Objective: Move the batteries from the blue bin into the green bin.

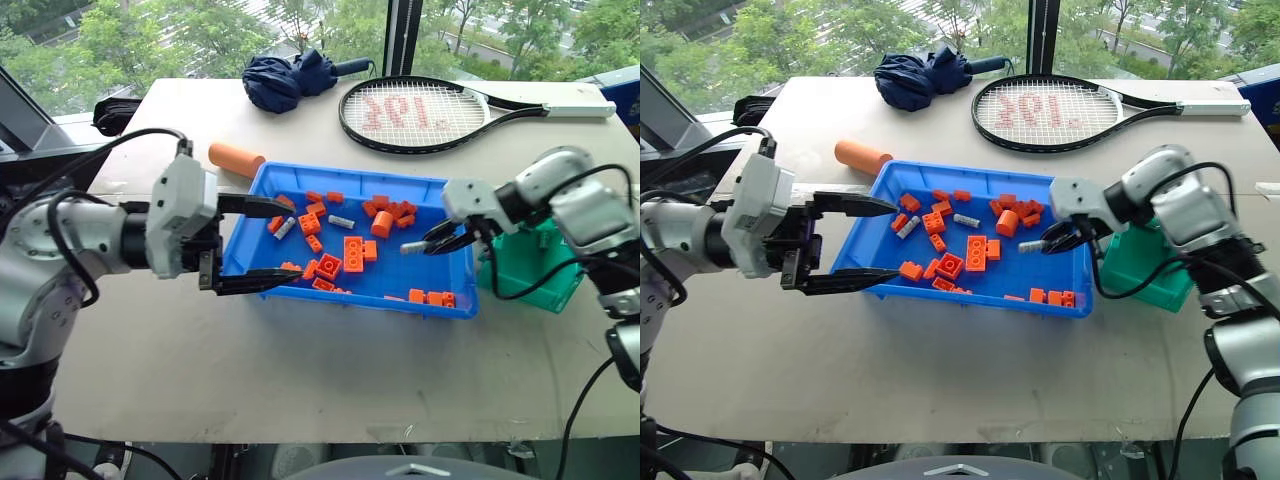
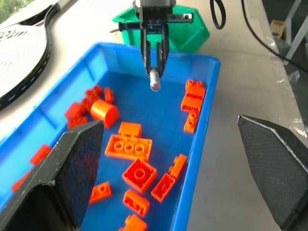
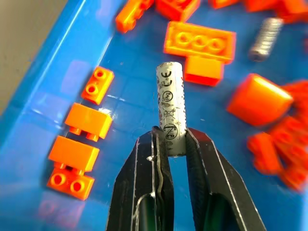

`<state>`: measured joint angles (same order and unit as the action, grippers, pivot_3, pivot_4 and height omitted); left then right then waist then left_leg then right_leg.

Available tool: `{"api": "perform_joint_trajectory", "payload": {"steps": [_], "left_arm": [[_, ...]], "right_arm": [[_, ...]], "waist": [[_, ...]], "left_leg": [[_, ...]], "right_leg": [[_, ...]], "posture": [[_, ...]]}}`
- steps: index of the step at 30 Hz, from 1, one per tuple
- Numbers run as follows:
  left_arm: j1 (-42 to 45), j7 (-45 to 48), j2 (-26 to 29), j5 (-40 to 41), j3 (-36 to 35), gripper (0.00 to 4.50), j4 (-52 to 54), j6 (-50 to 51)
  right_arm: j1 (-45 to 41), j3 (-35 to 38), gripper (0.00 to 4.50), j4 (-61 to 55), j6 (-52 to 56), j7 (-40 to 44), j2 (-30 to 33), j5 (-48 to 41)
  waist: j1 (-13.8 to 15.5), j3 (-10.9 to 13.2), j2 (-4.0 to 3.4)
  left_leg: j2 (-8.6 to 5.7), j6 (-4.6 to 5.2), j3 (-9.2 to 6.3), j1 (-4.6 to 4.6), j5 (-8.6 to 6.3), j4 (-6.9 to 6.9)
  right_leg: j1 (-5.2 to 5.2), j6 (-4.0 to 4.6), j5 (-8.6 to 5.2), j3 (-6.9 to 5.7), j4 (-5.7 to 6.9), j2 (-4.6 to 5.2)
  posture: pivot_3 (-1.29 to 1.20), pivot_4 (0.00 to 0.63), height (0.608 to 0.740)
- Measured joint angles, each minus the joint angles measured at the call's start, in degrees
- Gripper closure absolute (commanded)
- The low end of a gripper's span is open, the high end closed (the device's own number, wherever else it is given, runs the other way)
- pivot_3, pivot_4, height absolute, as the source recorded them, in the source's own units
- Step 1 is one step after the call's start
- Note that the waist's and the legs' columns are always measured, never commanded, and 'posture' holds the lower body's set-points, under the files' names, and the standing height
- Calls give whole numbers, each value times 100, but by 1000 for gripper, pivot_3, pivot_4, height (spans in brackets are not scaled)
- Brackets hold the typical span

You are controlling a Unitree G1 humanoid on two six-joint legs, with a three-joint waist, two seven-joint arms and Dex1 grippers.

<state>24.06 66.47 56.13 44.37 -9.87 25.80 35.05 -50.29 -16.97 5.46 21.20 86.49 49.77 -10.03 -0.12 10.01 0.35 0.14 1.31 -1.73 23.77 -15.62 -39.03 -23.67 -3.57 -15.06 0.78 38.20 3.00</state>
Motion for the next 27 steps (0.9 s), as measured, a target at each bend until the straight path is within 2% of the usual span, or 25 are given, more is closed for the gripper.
{"api": "perform_joint_trajectory", "payload": {"steps": [4,6,12,15,16,17,23,24,27], "left_arm": [[581,-162,-531,-44,524,0,-181,21],[954,-262,-853,-163,826,0,-396,36],[1758,-441,-1625,-355,1226,0,-930,47],[1900,-401,-1780,-420,1329,0,-1067,19],[1925,-384,-1811,-445,1346,0,-1103,11],[1969,-359,-1858,-478,1382,0,-1132,-11],[1959,-271,-1747,-519,1379,0,-1129,-43],[1878,-253,-1651,-562,1305,0,-1123,-56],[1526,-215,-1263,-751,1100,0,-1191,-154]], "right_arm": [[612,1043,4460,-749,915,-630,651,-227],[1179,1597,4460,-989,1302,-974,1000,-296],[2605,2448,4460,-1125,1482,-1905,1269,-83],[2980,2491,4460,-1088,1471,-2251,1273,63],[3011,2493,3554,-1057,1437,-2333,1274,87],[3041,2497,3284,-991,1360,-2433,1286,122],[2998,2550,413,-907,1181,-2586,1414,135],[2846,2533,48,-917,1193,-2615,1393,94],[2086,2398,48,-1169,1323,-2699,995,-110]], "waist": [[40,0,2],[55,0,2],[76,-1,4],[14,-1,-1],[-9,-1,0],[-28,-1,0],[-74,-1,-1],[-84,0,-2],[-157,0,-1]], "left_leg": [[-1,5,6,0,-2,-10],[-1,7,7,-1,-3,-16],[-3,11,20,-5,-5,-27],[-1,3,27,-11,0,-26],[1,3,26,-12,0,-26],[1,3,24,-12,1,-27],[4,3,25,-15,0,-26],[5,4,26,-16,0,-26],[12,3,27,-24,0,-23]], "right_leg": [[0,0,0,6,9,-1],[1,0,0,7,14,-3],[0,-1,0,20,31,-4],[-3,-1,-1,30,39,-7],[-3,-1,-1,30,40,-10],[-3,-1,-1,28,41,-11],[-3,-1,-1,32,42,-13],[-3,-1,-1,33,42,-13],[-2,0,-1,39,46,-23]], "posture": [[0,150,740],[0,150,740],[0,150,740],[0,150,740],[0,150,740],[0,150,740],[0,150,740],[0,150,740],[0,150,740]]}}
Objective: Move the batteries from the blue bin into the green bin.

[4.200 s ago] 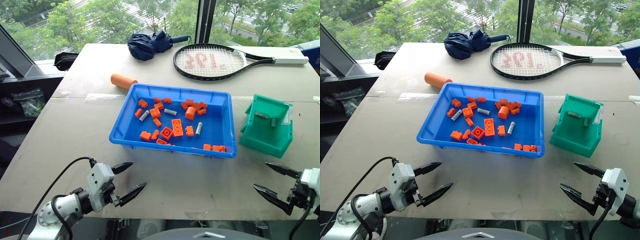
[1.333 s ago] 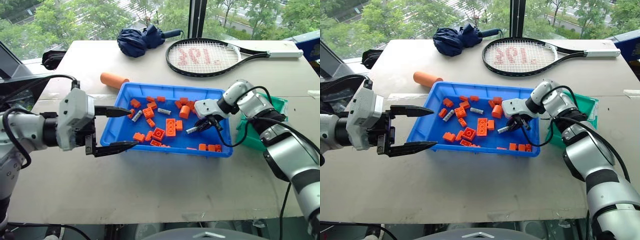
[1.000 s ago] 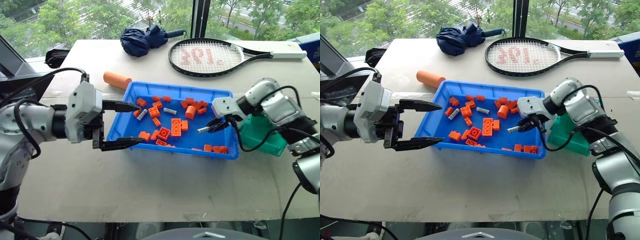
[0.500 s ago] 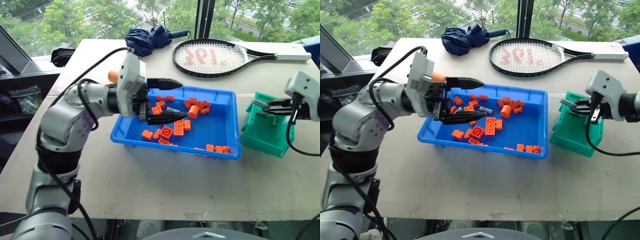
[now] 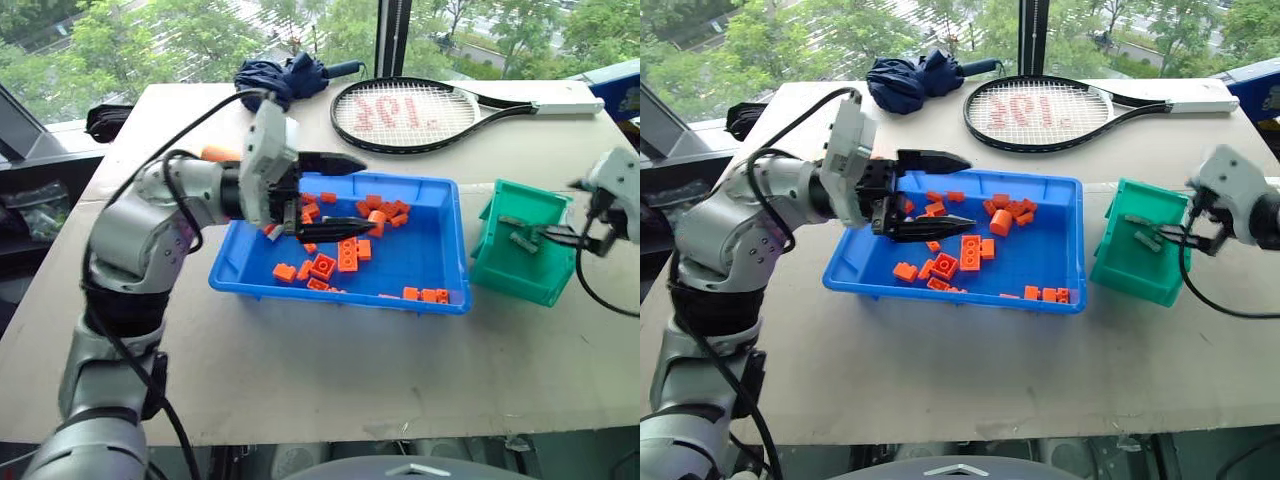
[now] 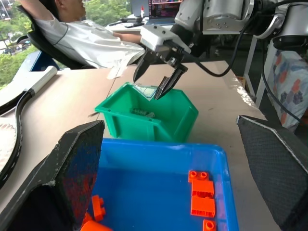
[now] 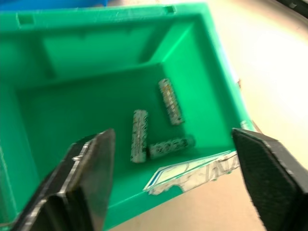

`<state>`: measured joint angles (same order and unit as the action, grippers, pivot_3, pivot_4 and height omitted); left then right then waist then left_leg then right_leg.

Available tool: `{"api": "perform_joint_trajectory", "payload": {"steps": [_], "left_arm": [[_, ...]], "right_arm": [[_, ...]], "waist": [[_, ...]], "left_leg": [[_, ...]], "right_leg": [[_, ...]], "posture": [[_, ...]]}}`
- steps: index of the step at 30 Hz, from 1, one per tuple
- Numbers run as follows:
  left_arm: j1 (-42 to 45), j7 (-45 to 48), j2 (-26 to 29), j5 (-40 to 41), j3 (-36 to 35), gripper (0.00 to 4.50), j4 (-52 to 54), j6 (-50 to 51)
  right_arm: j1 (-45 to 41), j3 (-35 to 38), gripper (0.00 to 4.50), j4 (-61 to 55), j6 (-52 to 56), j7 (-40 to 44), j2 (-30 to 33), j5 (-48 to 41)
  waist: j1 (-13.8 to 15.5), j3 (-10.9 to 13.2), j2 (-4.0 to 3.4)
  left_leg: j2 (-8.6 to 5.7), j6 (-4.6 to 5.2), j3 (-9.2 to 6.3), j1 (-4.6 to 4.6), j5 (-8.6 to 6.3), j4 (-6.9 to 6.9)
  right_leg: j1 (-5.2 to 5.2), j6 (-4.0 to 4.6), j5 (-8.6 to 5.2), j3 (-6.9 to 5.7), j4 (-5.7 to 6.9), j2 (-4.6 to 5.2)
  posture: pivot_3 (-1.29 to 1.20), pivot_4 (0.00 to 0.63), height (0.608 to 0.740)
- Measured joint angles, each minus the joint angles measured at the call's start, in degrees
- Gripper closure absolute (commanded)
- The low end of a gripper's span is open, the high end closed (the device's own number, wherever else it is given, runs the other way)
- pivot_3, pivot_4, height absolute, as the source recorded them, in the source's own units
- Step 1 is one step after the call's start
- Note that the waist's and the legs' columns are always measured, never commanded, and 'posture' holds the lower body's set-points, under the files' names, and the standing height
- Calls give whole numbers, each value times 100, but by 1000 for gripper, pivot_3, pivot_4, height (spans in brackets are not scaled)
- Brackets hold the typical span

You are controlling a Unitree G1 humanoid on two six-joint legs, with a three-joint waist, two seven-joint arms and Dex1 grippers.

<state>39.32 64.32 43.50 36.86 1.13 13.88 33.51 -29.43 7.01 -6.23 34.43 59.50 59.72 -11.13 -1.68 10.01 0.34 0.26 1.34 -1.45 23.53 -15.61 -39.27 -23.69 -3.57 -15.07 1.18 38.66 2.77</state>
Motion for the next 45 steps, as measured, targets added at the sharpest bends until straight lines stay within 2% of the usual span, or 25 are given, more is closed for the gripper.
{"api": "perform_joint_trajectory", "payload": {"steps": [2,4,7,13,19,28,31,37,38,39,45], "left_arm": [[-163,54,238,-93,-144,0,-122,-64],[-440,165,628,-193,-453,0,-294,-158],[-757,267,995,-302,-809,0,-450,-251],[-1755,313,1505,-313,-1608,0,-421,-266],[-2485,271,1599,-289,-2123,0,-25,-174],[-2770,59,1686,-373,-2348,0,108,-143],[-2782,35,1721,-409,-2348,0,100,-142],[-2649,-38,1720,-407,-2304,0,103,-131],[-2628,-47,1720,-405,-2302,0,103,-127],[-2584,-77,1720,-398,-2288,0,115,-110],[-2227,-171,1651,-284,-2057,0,134,-2]], "right_arm": [[-457,-259,48,-241,147,-51,-442,-167],[-938,-738,48,-381,393,-217,-1245,-309],[-1254,-1446,48,-351,650,-388,-2058,-360],[-2020,-2214,48,748,998,-930,-3503,-198],[-2541,-2655,48,1862,1070,-1134,-4331,27],[-3031,-2923,48,3801,673,-1531,-5293,612],[-3239,-2914,871,4215,466,-1620,-5453,745],[-3296,-2947,3969,4471,101,-1611,-5450,1149],[-3295,-2949,4367,4448,104,-1607,-5448,1173],[-3288,-2951,4475,4374,126,-1586,-5436,1201],[-2967,-2845,4475,3418,335,-1474,-5158,1158]], "waist": [[-34,0,1],[-76,1,4],[-36,2,3],[33,4,16],[56,5,15],[22,5,15],[-33,5,15],[-80,5,15],[-80,5,15],[-81,5,15],[-62,4,16]], "left_leg": [[2,0,-6,1,0,0],[5,0,-5,0,0,2],[2,-11,-11,21,7,2],[-9,-16,-8,27,9,0],[-8,-16,-7,24,9,3],[-11,-21,-7,24,12,9],[-11,-29,-10,23,16,13],[-10,-31,-11,23,17,18],[-10,-30,-10,23,17,19],[-10,-31,-10,23,17,19],[-11,-30,-12,29,17,18]], "right_leg": [[0,1,0,-4,2,-3],[-1,1,-1,-2,4,-5],[-19,2,-1,-12,6,1],[-25,0,0,-14,5,15],[-32,1,-1,-13,15,13],[-37,1,0,-12,18,11],[-38,1,0,-13,19,11],[-42,1,0,-11,21,10],[-44,1,0,-10,21,10],[-44,1,0,-10,22,10],[-45,1,0,-11,21,14]], "posture": [[0,150,740],[0,150,740],[0,150,740],[0,150,740],[0,150,740],[0,150,740],[0,150,740],[0,150,740],[0,150,740],[0,150,740],[0,150,740]]}}
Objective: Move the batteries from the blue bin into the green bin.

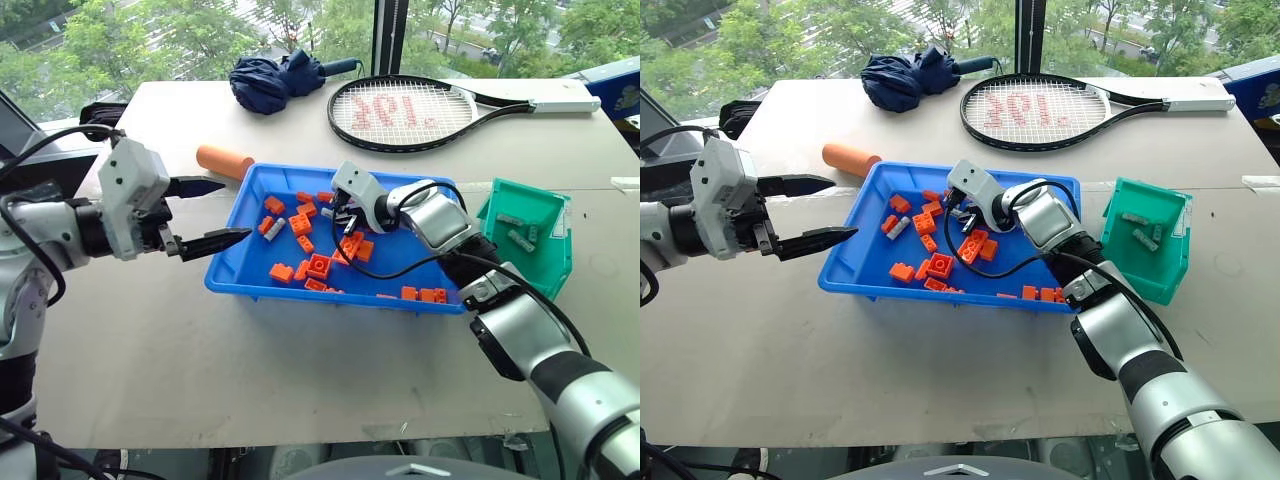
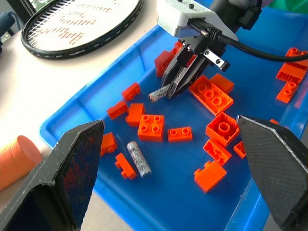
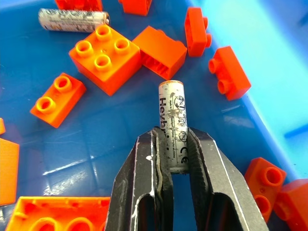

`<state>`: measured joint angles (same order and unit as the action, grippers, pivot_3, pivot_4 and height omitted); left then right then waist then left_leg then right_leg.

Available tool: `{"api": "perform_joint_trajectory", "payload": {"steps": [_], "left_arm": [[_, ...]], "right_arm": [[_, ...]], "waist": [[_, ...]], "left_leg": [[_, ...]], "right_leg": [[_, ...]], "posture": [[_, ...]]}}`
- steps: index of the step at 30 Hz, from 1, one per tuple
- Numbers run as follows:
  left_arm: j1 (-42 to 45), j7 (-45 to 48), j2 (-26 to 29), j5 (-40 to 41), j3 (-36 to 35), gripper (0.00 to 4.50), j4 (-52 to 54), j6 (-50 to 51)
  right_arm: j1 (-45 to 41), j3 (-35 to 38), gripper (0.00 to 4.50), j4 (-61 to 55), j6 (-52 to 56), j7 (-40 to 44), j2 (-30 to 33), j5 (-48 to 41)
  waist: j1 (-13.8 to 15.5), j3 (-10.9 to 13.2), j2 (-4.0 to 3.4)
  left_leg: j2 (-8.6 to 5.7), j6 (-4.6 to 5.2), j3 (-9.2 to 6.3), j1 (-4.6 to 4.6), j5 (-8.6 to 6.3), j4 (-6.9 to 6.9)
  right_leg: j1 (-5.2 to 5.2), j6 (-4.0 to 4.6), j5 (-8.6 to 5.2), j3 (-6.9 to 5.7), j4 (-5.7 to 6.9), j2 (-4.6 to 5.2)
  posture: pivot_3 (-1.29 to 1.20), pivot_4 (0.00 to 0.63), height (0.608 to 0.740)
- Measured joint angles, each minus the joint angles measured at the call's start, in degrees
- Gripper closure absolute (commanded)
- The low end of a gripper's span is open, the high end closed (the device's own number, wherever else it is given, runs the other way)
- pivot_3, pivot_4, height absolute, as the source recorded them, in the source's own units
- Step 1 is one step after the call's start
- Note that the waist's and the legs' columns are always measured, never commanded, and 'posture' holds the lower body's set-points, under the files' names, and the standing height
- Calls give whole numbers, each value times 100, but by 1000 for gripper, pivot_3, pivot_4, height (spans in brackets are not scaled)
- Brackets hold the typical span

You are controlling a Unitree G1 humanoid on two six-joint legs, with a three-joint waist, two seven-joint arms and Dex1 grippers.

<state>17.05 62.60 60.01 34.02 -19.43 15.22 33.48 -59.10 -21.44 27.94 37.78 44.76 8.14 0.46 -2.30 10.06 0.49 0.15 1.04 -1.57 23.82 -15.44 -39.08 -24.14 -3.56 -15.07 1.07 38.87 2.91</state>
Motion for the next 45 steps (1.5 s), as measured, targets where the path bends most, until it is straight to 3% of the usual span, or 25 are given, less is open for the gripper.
{"api": "perform_joint_trajectory", "payload": {"steps": [3,7,11,19,24,33,41,45], "left_arm": [[148,-46,-80,131,44,0,54,111],[575,-159,-388,449,330,0,227,292],[1189,-280,-771,745,712,0,381,501],[1932,-357,-1495,1060,1401,0,445,704],[2163,-257,-1680,1040,1680,0,412,707],[2134,-276,-1383,582,1812,0,114,753],[1891,-823,-1105,-547,2178,0,-172,671],[1607,-754,-864,-575,1939,0,-254,628]], "right_arm": [[303,299,4475,-1053,495,59,358,-223],[655,1138,4475,-2880,1503,78,1087,-771],[1171,1955,4475,-4119,1849,-9,1945,-1081],[2707,3178,4475,-5199,2675,-148,3500,-1327],[3480,3598,4475,-5518,3056,-259,3919,-1463],[4163,3900,93,-5586,2695,-376,4221,-1622],[4216,4139,38,-6069,1837,-18,3536,-2601],[4035,3406,38,-6110,1353,18,3301,-2762]], "waist": [[6,0,0],[61,-1,3],[107,-2,5],[143,-2,5],[134,-2,5],[145,-2,5],[155,-2,6],[117,-1,5]], "left_leg": [[0,1,0,1,-1,0],[-2,3,-2,6,-2,-4],[-5,28,0,3,-16,-6],[-2,29,10,0,-16,-9],[0,31,14,-7,-16,-9],[0,31,14,-8,-16,-12],[2,31,6,-8,-16,-14],[4,30,8,-12,-16,-13]], "right_leg": [[0,0,0,0,0,2],[0,-1,0,-4,-2,7],[6,-1,0,-2,-2,6],[8,-1,0,9,-3,0],[9,0,0,16,0,-6],[12,-1,0,17,-2,-8],[20,-1,0,9,-6,-9],[19,-1,-1,11,-4,-10]], "posture": [[0,150,740],[0,150,740],[0,150,740],[0,150,740],[0,150,740],[0,150,740],[0,150,740],[0,150,740]]}}
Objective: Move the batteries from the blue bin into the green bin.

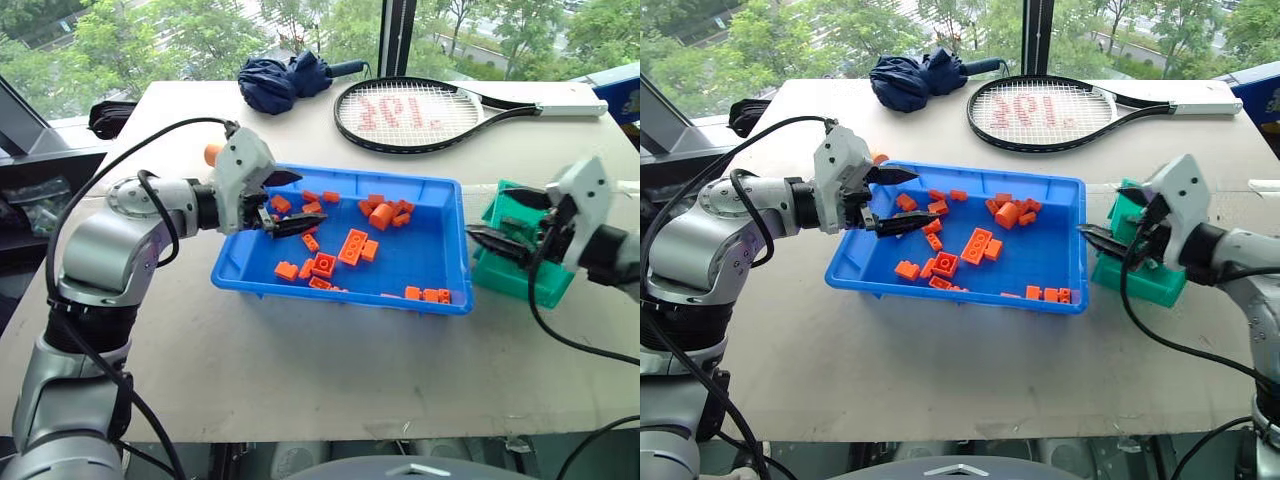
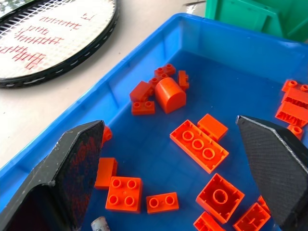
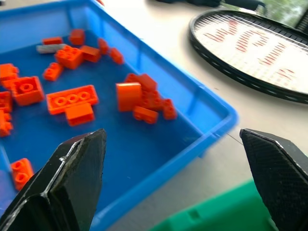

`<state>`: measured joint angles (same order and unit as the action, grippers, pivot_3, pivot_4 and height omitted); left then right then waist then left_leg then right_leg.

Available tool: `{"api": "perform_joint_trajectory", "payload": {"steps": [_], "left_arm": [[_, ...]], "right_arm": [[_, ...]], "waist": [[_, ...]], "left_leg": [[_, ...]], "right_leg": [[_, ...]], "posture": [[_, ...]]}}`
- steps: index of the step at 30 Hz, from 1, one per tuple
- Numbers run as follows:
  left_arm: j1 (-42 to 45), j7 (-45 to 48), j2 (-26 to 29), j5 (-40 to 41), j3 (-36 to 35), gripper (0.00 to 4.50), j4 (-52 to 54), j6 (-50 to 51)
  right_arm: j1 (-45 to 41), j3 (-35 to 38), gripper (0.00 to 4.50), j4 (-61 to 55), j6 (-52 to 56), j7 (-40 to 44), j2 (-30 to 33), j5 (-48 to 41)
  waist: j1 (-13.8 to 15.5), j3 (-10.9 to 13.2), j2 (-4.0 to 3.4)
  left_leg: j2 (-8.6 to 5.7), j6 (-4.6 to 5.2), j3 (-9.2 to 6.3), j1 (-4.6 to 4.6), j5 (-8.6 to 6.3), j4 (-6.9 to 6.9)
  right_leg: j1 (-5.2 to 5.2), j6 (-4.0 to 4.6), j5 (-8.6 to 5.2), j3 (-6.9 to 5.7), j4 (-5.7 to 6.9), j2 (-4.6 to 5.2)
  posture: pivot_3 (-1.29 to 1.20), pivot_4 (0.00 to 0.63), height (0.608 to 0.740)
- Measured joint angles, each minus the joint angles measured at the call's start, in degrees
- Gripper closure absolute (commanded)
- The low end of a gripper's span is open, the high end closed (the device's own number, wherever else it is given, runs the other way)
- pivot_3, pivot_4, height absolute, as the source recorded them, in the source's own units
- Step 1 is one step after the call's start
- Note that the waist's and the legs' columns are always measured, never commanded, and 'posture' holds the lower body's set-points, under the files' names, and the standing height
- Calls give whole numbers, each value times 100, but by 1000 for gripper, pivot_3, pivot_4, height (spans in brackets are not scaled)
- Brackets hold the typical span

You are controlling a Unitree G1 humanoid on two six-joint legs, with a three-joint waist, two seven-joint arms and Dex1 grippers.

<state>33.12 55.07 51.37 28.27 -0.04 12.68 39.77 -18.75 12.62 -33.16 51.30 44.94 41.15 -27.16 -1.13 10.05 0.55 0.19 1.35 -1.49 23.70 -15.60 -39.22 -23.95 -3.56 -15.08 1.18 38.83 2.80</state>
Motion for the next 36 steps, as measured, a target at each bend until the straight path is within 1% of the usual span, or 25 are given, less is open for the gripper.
{"api": "perform_joint_trajectory", "payload": {"steps": [2,6,7,11,13,16,19,20,21,23,25,27,29,31,36], "left_arm": [[-296,152,437,-87,-91,0,-47,-16],[-518,107,745,-216,-220,0,-78,108],[-559,24,764,-282,-215,0,-47,197],[-581,-299,680,-350,-122,0,106,652],[-539,-505,559,-389,123,0,257,1064],[-411,-685,369,-451,476,0,263,1425],[-55,-1183,-203,-532,875,0,302,2246],[-36,-1279,-255,-551,942,0,328,2374],[-22,-1320,-290,-559,966,0,337,2440],[52,-1773,-697,-611,928,0,428,2940],[35,-2091,-935,-658,926,0,468,3206],[-35,-2432,-1043,-801,926,0,489,3385],[-50,-2688,-1139,-909,882,0,486,3413],[-30,-2965,-1461,-970,692,0,493,3448],[-28,-3317,-1705,-1030,559,0,717,3516]], "right_arm": [[-250,-478,38,198,-201,7,-34,39],[-690,-1047,38,514,-554,92,-329,59],[-771,-1194,38,521,-658,161,-411,-13],[-803,-1202,38,558,-795,299,-421,-159],[-786,-1176,38,584,-839,361,-329,-232],[-700,-1088,38,590,-905,388,-209,-260],[-370,-878,38,462,-907,284,-129,-331],[-325,-872,38,424,-906,265,-125,-357],[-293,-854,38,399,-905,254,-114,-367],[-82,-644,38,242,-875,153,-68,-472],[28,-500,38,110,-817,86,-55,-575],[199,-335,38,-39,-749,45,26,-719],[287,-202,38,-74,-690,-12,71,-819],[409,-76,38,-103,-671,-31,155,-918],[469,-21,38,-131,-669,-66,178,-1114]], "waist": [[-17,1,-1],[23,1,0],[49,1,0],[108,2,4],[107,2,4],[94,2,5],[97,2,8],[82,3,10],[73,3,10],[59,3,10],[47,3,10],[36,3,10],[46,3,10],[69,2,10],[74,1,12]], "left_leg": [[1,0,-1,0,0,1],[1,0,-3,2,0,-1],[0,0,-7,5,0,-1],[-5,0,-13,11,0,-6],[-5,0,-13,7,0,-7],[-4,0,-15,5,0,-7],[-5,1,-19,5,0,-10],[-5,0,-19,5,0,-10],[-4,0,-19,5,0,-10],[-3,0,-21,4,0,-9],[-3,0,-20,4,0,-10],[-3,0,-20,2,0,-10],[-2,0,-19,1,0,-10],[-4,0,-20,2,0,-12],[-4,-1,-20,2,1,-14]], "right_leg": [[-1,1,0,-1,0,-1],[0,0,0,-6,-1,0],[0,0,-1,-10,-2,3],[5,-1,0,-18,-6,10],[6,-1,0,-17,-3,9],[6,-1,0,-18,1,5],[12,-1,0,-19,1,5],[12,-1,0,-19,0,4],[12,-1,0,-19,0,4],[12,-1,0,-19,0,5],[12,-1,0,-17,2,4],[12,-1,0,-16,3,4],[12,0,0,-16,4,5],[14,-1,0,-18,3,9],[15,-1,0,-17,3,9]], "posture": [[0,150,740],[0,150,740],[0,150,740],[0,150,740],[0,150,740],[0,150,740],[0,150,740],[0,150,740],[0,150,740],[0,150,740],[0,150,740],[0,150,740],[0,150,740],[0,150,740],[0,150,740]]}}
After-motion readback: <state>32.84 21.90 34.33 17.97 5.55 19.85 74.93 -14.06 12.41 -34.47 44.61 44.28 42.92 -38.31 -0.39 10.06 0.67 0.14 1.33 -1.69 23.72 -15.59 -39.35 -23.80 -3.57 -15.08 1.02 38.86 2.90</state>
